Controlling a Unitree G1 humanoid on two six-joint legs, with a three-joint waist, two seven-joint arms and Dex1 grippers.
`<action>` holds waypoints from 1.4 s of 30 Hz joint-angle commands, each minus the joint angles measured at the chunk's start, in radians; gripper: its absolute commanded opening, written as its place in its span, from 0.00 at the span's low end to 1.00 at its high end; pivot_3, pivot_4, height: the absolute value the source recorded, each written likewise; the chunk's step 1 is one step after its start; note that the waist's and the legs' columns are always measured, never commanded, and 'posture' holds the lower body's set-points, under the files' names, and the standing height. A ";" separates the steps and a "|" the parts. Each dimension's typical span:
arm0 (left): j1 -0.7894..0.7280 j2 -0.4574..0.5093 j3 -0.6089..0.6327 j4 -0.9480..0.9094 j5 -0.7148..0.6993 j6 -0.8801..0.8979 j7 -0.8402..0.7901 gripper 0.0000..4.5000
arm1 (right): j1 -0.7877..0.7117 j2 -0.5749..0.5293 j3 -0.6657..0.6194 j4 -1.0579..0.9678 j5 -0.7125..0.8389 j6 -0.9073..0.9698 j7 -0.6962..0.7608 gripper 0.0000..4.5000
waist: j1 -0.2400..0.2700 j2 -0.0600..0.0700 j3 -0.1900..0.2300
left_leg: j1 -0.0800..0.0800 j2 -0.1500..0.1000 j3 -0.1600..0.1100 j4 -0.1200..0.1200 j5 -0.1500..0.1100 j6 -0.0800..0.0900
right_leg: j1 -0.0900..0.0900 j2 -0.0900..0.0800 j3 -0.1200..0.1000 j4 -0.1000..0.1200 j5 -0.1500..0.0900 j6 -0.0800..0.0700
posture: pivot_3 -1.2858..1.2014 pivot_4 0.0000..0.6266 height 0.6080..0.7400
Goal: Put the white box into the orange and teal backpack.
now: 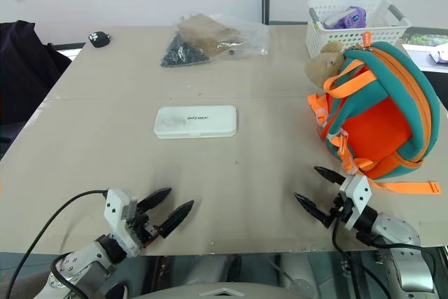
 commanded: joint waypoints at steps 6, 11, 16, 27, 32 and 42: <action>-0.025 -0.007 0.018 -0.025 -0.017 -0.006 -0.003 1.00 | -0.026 -0.019 -0.016 0.018 0.012 -0.013 0.004 0.99 | -0.001 0.000 0.000 | 0.000 0.000 0.000 0.000 0.000 0.000 | 0.000 0.000 0.000 0.000 0.000 0.000 | 0.52 0.24 1.00; -0.022 -0.004 0.026 -0.025 -0.023 -0.001 -0.009 1.00 | -0.029 -0.014 -0.008 0.017 0.010 -0.012 -0.003 0.99 | 0.000 0.000 0.000 | 0.000 0.000 0.000 0.000 0.000 0.000 | 0.000 0.000 0.000 0.000 0.000 0.000 | 0.52 0.24 1.00; -0.022 0.001 0.035 -0.015 -0.027 0.000 -0.018 1.00 | -0.024 -0.010 -0.005 0.010 0.009 -0.007 -0.009 0.99 | 0.000 0.000 0.000 | 0.000 0.000 0.000 0.000 0.000 0.000 | 0.000 0.000 0.000 0.000 0.000 0.000 | 0.52 0.24 1.00; -0.081 0.072 0.195 0.068 -0.183 0.083 -0.104 1.00 | -0.045 -0.005 0.036 -0.043 0.040 0.110 -0.021 0.99 | -0.001 0.000 0.000 | 0.000 0.000 0.000 0.000 0.000 0.000 | 0.000 0.000 -0.001 0.000 0.000 0.000 | 0.52 0.24 1.00; -0.188 0.226 0.346 0.245 -0.346 0.242 -0.211 1.00 | -0.131 0.042 0.082 -0.080 0.028 0.181 -0.091 0.99 | -0.004 0.000 0.000 | 0.000 0.000 -0.001 0.000 0.000 0.000 | 0.000 0.001 -0.003 0.001 0.000 0.000 | 0.52 0.24 1.00; -0.990 0.507 0.234 1.076 -0.364 0.728 -0.223 1.00 | -0.581 0.245 0.241 0.184 -0.267 0.214 -0.403 0.99 | -0.026 -0.004 0.002 | -0.001 -0.004 -0.007 0.000 0.003 -0.004 | -0.004 0.005 -0.011 0.003 0.000 0.000 | 0.52 0.24 1.00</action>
